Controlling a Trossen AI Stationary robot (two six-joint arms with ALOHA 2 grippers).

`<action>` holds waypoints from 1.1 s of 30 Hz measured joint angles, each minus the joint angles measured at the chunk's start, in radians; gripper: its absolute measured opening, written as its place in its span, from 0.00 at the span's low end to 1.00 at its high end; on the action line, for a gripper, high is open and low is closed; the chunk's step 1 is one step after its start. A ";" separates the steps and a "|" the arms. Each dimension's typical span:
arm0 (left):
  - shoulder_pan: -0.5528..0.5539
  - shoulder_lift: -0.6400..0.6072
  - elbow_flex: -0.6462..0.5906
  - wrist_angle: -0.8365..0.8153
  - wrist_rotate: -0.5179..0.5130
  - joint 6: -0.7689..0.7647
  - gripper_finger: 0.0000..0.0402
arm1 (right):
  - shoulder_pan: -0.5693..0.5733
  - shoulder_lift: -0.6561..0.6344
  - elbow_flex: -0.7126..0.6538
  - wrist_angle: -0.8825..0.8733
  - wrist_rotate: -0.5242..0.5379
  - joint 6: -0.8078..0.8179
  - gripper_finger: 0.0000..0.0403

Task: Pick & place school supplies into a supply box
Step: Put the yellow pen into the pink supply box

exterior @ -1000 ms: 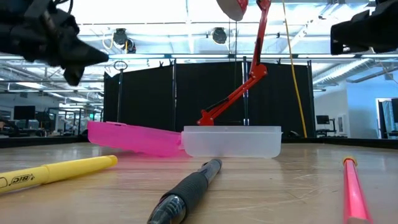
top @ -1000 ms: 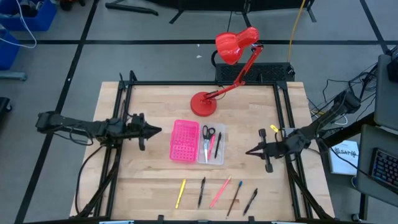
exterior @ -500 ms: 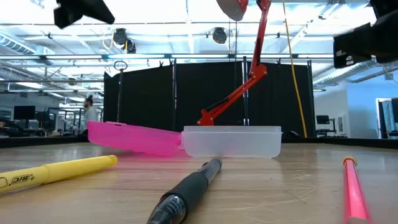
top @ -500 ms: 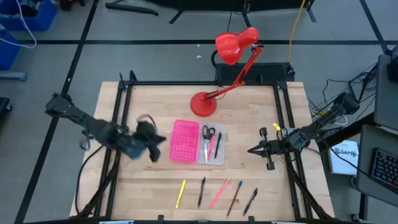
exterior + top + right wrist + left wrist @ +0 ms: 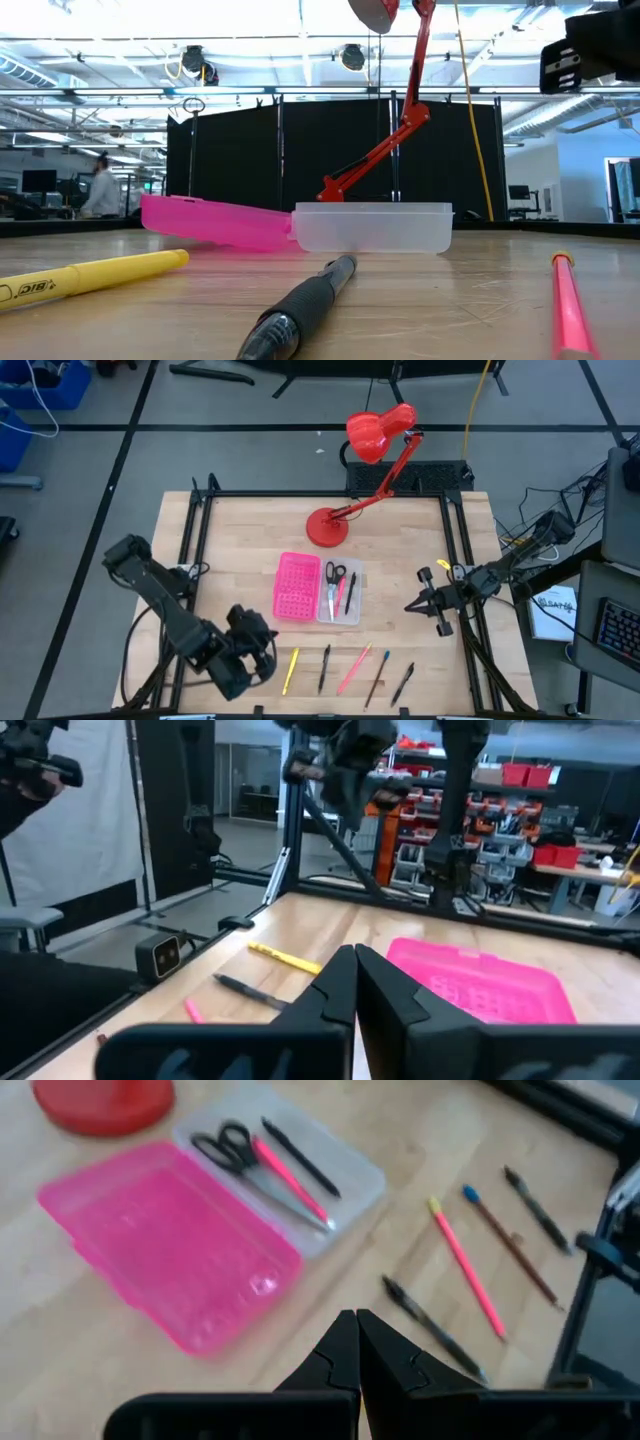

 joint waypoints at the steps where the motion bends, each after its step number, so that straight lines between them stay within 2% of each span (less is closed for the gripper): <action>1: -0.007 0.013 0.006 0.004 0.013 -0.013 0.01 | -0.001 -0.006 0.000 0.000 0.001 -0.005 0.00; 8: -0.023 0.109 0.016 0.007 0.126 -0.157 0.02 | -0.002 -0.020 -0.001 -0.014 0.109 -0.031 0.00; 15: -0.014 0.234 0.016 0.022 0.326 -0.312 0.03 | -0.002 -0.022 -0.001 -0.022 0.111 -0.052 0.00; 19: -0.008 0.276 0.016 0.062 0.415 -0.323 0.02 | -0.002 -0.022 -0.001 -0.037 0.108 -0.051 0.00; 21: -0.003 0.285 0.016 0.093 0.428 -0.322 0.04 | -0.002 -0.022 -0.001 -0.037 0.108 -0.051 0.00; 26: 0.028 0.293 0.016 0.216 0.461 -0.297 0.15 | -0.002 -0.022 -0.001 -0.037 0.108 -0.063 0.00; 30: 0.055 0.292 0.016 0.293 0.476 -0.187 0.30 | -0.002 -0.022 -0.002 -0.022 0.111 -0.089 0.00; 33: 0.083 0.292 0.016 0.289 0.521 -0.198 0.43 | -0.002 -0.022 -0.002 -0.005 0.111 -0.102 0.00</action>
